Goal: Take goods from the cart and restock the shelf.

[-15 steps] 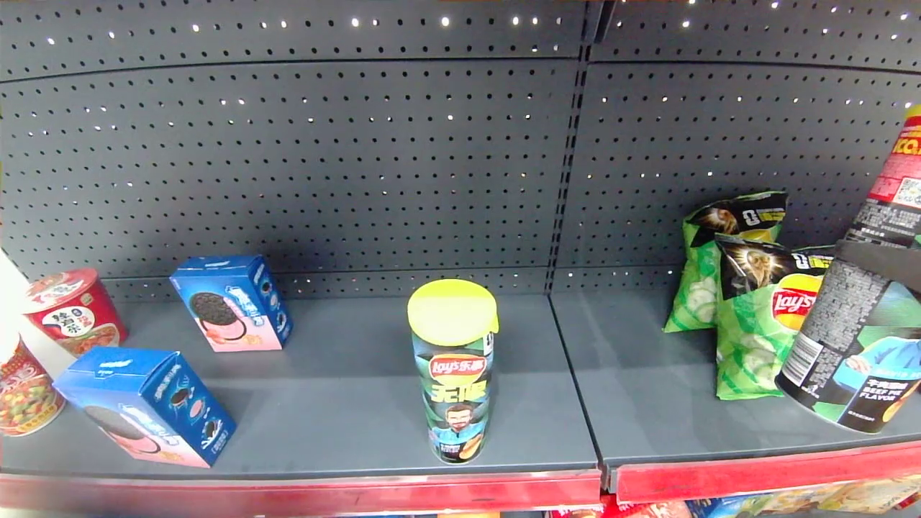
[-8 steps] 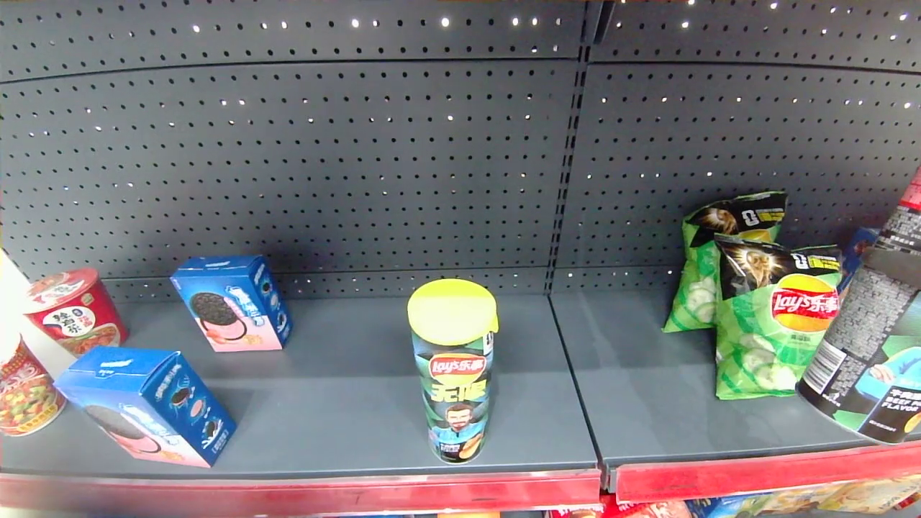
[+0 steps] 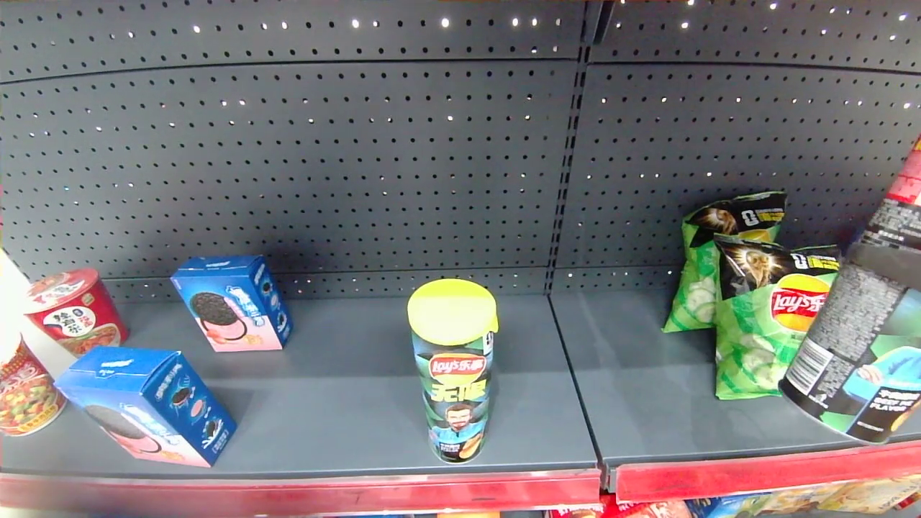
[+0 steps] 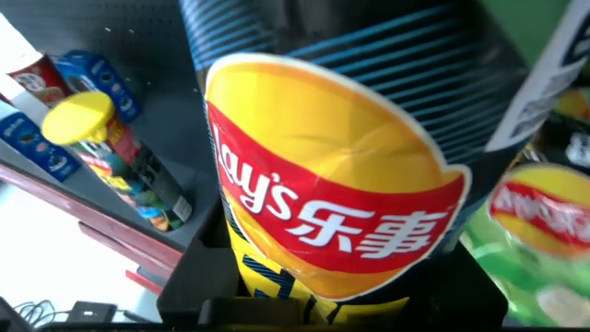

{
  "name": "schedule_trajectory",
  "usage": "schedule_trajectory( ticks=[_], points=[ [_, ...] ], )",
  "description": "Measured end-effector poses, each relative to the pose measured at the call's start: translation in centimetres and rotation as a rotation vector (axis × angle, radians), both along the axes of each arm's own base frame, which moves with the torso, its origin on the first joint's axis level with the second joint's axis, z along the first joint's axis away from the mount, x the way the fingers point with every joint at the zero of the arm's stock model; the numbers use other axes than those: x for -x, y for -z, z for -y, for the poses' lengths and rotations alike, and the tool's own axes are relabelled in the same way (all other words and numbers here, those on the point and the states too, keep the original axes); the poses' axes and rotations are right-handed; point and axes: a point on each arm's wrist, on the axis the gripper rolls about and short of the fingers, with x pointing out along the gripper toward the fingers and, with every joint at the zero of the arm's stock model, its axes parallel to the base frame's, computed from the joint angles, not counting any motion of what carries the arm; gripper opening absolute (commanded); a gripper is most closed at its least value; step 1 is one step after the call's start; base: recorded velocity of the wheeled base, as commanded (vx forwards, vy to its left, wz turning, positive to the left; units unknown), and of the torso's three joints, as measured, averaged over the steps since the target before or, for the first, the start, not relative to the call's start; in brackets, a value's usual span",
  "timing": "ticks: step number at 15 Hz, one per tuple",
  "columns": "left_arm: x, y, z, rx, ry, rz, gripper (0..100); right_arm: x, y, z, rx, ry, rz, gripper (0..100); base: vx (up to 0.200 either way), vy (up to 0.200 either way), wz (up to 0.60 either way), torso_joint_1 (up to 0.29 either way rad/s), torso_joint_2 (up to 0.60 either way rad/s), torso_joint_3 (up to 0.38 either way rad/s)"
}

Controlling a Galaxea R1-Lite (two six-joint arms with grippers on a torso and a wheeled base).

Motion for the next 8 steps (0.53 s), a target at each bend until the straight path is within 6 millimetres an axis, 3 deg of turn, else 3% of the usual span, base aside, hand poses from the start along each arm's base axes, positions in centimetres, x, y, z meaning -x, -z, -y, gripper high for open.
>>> schedule_trajectory(
  ticks=[4, 8],
  points=[
    [-0.2, 0.5, 0.1, 0.001, 0.031, -0.003, 100, -2.7, -1.3, -1.8, 0.0, -0.069, 0.005, 0, 0.0, 0.0, 0.0, 0.0, 0.0, 0.0],
    [-0.2, 0.6, 0.1, 0.005, 0.028, -0.003, 100, -5.9, -1.2, -3.8, 0.04, -0.121, 0.0, 0, 0.0, 0.0, 0.0, 0.0, 0.0, 0.0]
  ],
)
